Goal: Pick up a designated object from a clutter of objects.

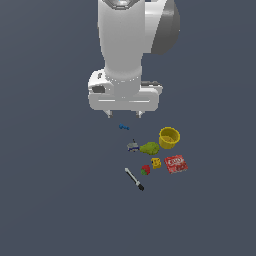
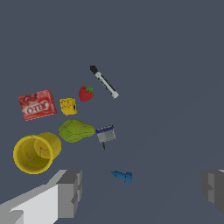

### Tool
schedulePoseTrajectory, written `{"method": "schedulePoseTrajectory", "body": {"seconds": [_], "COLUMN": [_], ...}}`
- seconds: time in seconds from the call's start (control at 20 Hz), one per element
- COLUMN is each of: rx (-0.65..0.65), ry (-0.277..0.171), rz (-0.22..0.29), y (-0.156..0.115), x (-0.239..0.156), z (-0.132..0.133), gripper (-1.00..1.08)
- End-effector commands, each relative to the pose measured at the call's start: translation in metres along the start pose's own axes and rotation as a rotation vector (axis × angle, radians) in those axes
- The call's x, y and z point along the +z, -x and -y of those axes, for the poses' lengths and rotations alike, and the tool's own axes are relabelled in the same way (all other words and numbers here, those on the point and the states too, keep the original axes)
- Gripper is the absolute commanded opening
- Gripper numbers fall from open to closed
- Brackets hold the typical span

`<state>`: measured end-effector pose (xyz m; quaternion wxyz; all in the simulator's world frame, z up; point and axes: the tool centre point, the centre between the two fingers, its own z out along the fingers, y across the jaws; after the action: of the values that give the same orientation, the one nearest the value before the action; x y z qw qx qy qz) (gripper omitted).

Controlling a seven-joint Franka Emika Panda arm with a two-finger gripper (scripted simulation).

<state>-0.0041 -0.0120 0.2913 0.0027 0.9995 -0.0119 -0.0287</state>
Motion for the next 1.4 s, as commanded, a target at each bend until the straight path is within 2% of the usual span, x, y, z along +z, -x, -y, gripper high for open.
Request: {"method": "schedulePoseTrajectory", "body": {"seconds": [0.0, 0.5, 0.85, 1.35], "rx": [0.000, -0.022, -0.023, -0.051], "ry": [0.000, 0.039, 0.039, 0.040], "rz": [0.000, 0.021, 0.020, 0.001], "y": [0.000, 0.004, 0.002, -0.022], "x": [0.000, 0.003, 0.005, 0.048], "z": [0.000, -0.001, 0.001, 0.031], "gripper": [1.00, 1.00, 1.00, 1.00]}}
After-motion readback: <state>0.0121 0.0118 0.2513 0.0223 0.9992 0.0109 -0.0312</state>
